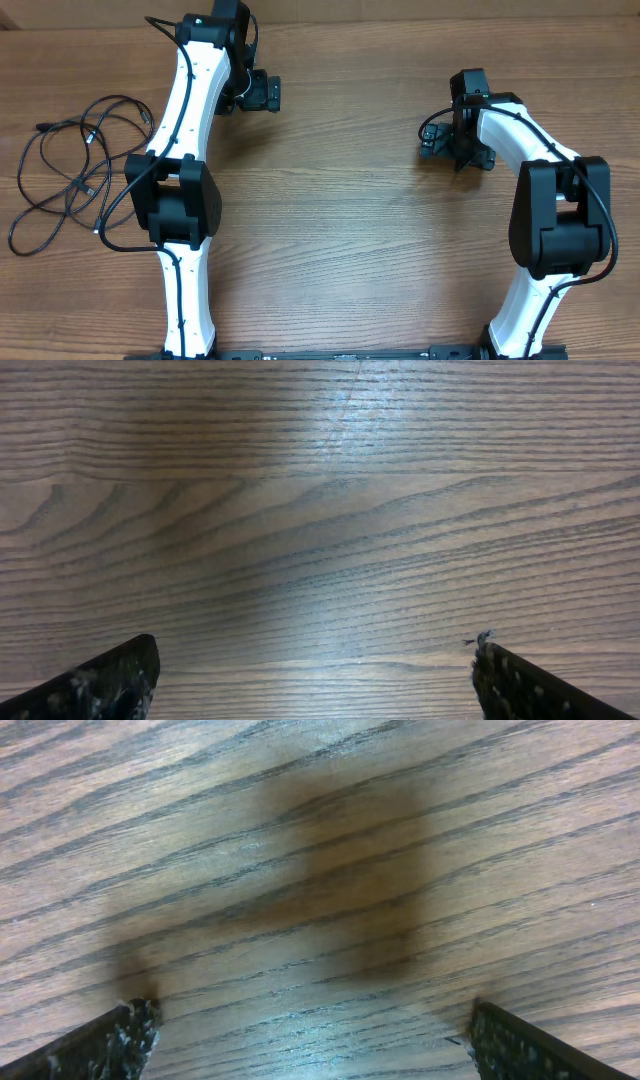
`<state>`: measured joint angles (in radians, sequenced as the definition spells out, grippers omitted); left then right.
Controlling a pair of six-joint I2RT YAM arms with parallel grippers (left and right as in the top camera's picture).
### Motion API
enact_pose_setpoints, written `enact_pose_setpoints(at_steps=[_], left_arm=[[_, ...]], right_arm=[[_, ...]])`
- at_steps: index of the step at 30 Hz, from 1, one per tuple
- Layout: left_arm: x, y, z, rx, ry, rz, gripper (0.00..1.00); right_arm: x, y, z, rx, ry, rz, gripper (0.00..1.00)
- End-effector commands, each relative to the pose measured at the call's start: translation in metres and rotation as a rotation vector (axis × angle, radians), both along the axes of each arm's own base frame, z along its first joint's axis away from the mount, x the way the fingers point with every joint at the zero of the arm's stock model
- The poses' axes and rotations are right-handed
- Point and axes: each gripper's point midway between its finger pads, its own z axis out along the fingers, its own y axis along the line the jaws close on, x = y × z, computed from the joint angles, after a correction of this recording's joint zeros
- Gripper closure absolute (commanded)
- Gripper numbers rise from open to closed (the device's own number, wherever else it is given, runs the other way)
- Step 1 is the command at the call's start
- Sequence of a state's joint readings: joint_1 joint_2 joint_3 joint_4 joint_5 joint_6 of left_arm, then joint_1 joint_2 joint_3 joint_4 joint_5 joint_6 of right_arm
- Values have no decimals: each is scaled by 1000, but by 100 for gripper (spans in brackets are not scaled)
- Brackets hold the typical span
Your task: Untangle cables
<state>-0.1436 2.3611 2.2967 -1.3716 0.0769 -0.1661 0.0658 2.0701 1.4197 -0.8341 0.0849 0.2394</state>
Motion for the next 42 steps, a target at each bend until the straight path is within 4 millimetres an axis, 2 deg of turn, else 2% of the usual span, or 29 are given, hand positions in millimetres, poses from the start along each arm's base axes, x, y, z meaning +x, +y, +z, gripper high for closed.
enact_pose_setpoints(at_steps=[1, 3, 4, 8, 12, 17, 19, 29, 32, 35, 42], left_arm=[[-1, 0, 30, -5, -62, 17, 1], [-2, -2, 46, -11, -95, 12, 0], [-4, -3, 61, -16, -127, 8, 0], [-9, -7, 98, -30, -205, -2, 0], [-21, -9, 143, -47, -304, -9, 0], [-34, -7, 184, -62, -393, -9, 0], [-43, -6, 205, -70, -441, -10, 0], [-87, 6, 281, -65, -630, -32, 0], [-94, 4, 293, -34, -678, -120, 0], [-93, -1, 292, -12, -686, -184, 0], [-65, -16, 281, -26, -761, -214, 0]], right_arm=[[-8, -3, -10, -28, 35, -3, 0], [-8, -3, -10, -28, 35, -3, 0], [-8, -3, -10, -28, 35, -3, 0], [-8, -3, -10, -28, 35, -3, 0], [-8, -3, -10, -28, 35, -3, 0], [-8, -3, -10, -28, 35, -3, 0], [-8, -3, -10, -28, 35, -3, 0], [-8, -3, -10, -28, 35, -3, 0], [-8, -3, -10, -28, 35, -3, 0], [-8, -3, -10, -28, 35, -3, 0], [-8, -3, -10, -29, 35, -2, 0]])
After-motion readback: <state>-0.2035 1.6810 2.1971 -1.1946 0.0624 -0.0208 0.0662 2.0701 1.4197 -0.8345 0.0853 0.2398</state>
